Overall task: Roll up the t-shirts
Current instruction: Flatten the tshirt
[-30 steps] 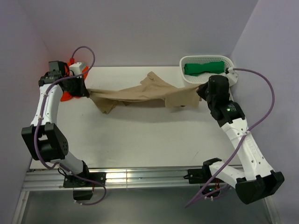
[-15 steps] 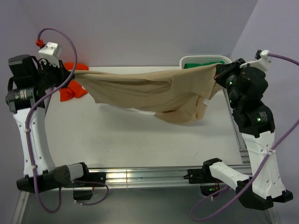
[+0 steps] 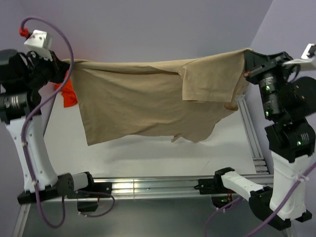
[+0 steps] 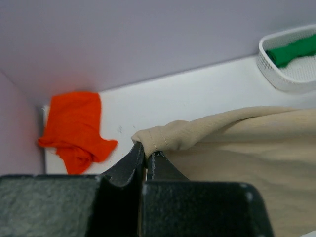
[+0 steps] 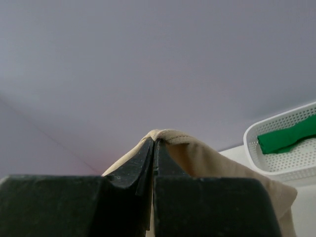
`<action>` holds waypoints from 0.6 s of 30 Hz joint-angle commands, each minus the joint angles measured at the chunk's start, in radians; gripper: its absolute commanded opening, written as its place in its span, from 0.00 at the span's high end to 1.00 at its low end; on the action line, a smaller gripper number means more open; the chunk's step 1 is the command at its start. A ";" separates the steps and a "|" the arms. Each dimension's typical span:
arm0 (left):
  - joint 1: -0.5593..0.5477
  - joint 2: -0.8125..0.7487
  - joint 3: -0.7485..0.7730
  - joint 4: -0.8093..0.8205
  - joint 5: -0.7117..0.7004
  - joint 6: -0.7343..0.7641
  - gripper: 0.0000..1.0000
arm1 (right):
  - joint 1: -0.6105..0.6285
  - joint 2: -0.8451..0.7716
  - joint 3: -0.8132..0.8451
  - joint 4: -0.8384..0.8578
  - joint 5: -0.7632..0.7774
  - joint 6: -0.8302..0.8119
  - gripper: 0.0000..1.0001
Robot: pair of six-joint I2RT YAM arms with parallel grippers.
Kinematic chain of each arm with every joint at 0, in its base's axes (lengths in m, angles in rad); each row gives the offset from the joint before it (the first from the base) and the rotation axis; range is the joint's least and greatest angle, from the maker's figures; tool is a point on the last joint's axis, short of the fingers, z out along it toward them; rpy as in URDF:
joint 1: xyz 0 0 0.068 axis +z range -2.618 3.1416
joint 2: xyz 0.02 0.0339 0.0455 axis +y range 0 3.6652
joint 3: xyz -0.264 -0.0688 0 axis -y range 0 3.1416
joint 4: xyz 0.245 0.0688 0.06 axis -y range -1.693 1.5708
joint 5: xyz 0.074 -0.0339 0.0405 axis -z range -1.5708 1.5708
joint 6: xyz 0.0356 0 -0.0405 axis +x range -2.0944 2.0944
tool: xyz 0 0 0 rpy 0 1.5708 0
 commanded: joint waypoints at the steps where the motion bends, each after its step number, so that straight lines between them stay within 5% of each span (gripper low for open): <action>1: 0.007 0.213 0.093 -0.143 0.055 0.008 1.00 | -0.007 0.138 -0.019 0.058 -0.066 -0.019 1.00; 6: 0.009 0.508 0.330 -0.258 0.158 0.015 1.00 | -0.007 0.312 0.012 0.125 -0.127 -0.018 1.00; 10: 0.010 0.736 0.592 -0.129 0.168 -0.065 1.00 | -0.010 0.573 0.155 0.185 -0.184 -0.032 1.00; 18: 0.009 0.789 0.643 0.148 0.185 -0.208 1.00 | -0.050 0.866 0.613 0.185 -0.268 0.019 1.00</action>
